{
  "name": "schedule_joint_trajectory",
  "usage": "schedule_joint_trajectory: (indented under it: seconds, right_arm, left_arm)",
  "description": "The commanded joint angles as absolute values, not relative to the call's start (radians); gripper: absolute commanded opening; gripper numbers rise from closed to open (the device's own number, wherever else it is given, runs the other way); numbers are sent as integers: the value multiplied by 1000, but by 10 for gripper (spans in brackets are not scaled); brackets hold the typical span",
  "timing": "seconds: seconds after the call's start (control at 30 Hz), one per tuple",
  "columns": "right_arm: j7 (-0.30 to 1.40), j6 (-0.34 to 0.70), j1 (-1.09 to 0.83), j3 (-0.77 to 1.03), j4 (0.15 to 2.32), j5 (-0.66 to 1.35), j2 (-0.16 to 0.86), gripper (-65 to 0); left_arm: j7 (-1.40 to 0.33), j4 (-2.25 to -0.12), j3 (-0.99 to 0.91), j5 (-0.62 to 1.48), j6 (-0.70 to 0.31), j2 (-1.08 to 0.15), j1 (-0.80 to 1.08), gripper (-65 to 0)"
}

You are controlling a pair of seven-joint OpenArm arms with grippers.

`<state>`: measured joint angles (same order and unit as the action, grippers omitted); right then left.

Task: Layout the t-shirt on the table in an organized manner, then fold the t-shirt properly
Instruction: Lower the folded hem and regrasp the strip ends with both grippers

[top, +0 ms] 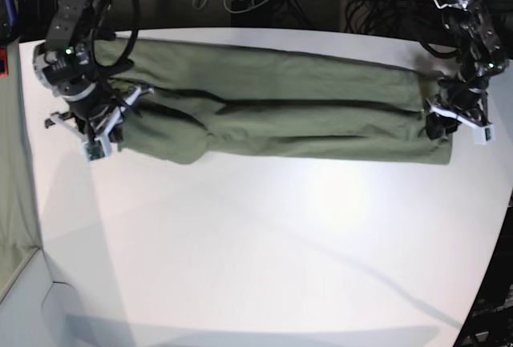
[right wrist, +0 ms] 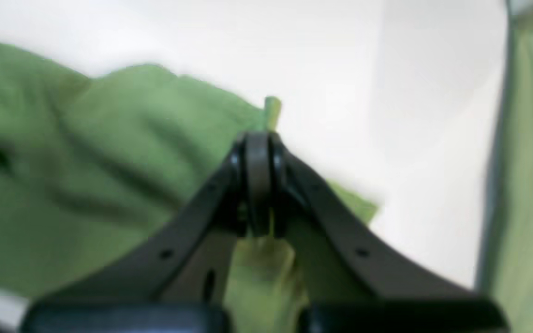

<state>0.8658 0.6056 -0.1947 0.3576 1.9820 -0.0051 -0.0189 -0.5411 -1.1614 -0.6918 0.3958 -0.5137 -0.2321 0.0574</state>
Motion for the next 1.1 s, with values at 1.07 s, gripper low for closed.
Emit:
schedule_joint_trajectory:
  seconds: [1.07]
  right_arm:
    - [656, 604, -242, 432, 1649, -2, -13, -650]
  left_arm:
    - [-627, -1299, -696, 340, -484, -237, 131, -183]
